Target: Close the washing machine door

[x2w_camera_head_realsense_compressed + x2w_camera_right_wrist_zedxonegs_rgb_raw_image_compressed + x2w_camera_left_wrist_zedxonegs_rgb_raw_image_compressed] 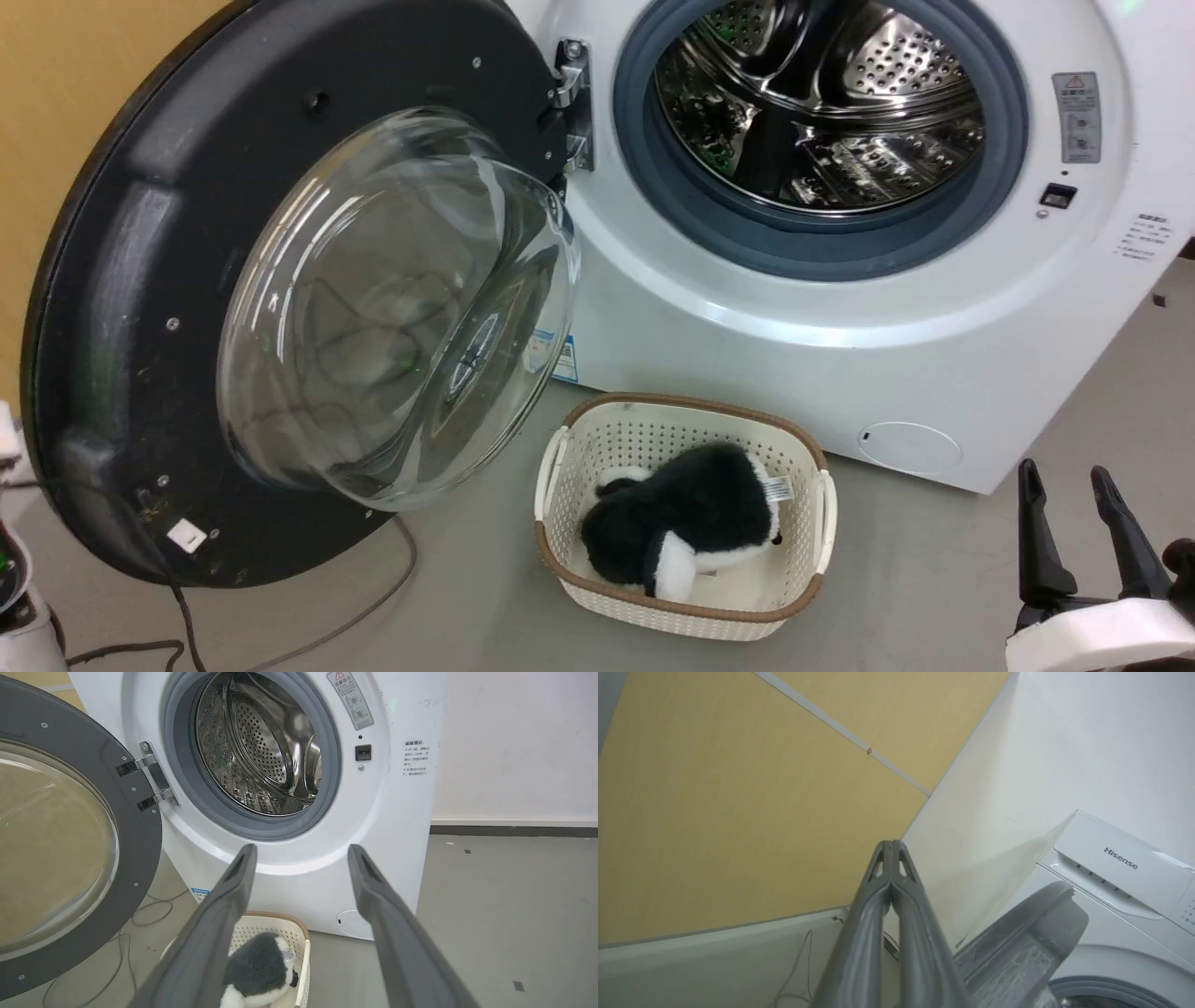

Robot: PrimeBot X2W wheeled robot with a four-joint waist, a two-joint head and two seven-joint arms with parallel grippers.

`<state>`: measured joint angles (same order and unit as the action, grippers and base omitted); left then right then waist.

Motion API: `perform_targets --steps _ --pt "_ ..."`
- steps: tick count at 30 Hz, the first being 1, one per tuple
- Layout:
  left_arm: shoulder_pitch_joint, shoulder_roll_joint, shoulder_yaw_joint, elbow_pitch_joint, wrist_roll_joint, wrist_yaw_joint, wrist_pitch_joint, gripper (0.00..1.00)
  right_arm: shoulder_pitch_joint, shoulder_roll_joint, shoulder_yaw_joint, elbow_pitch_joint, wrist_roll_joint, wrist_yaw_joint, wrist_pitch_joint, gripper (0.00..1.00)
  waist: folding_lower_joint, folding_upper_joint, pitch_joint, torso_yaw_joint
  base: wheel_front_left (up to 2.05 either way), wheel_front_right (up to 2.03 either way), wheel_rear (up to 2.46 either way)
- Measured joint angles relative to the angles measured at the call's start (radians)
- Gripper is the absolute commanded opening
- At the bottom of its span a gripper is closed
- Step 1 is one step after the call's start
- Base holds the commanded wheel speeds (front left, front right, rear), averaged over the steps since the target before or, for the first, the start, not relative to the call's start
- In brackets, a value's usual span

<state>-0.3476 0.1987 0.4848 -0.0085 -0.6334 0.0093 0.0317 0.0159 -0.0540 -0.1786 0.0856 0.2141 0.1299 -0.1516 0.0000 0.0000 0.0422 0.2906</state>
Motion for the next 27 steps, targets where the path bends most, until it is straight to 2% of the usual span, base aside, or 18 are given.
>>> perform_targets --steps 4,15,22,27 --pt "0.000 0.002 0.034 0.076 -0.097 0.000 0.075 0.00 0.000 0.000 -0.007 0.011 0.008 0.000 -0.009 1.00 0.0000 0.0000 0.005 0.014 0.00 0.00 0.00" --pt "0.021 0.012 0.047 0.234 -0.285 -0.080 0.281 0.00 -0.001 0.000 -0.022 0.032 0.031 0.000 -0.029 1.00 0.0000 0.0000 0.018 0.046 0.00 0.00 0.00" --pt "0.063 0.012 -0.001 0.252 -0.355 -0.101 0.382 0.00 -0.001 0.000 -0.042 0.045 0.054 0.000 -0.044 1.00 0.0000 0.0000 0.018 0.074 0.00 0.00 0.00" --pt "0.121 0.005 -0.069 0.194 -0.446 -0.106 0.478 0.00 -0.001 0.000 -0.047 0.053 0.070 0.000 -0.053 1.00 0.0000 0.0000 0.015 0.095 0.00 0.00 0.00"
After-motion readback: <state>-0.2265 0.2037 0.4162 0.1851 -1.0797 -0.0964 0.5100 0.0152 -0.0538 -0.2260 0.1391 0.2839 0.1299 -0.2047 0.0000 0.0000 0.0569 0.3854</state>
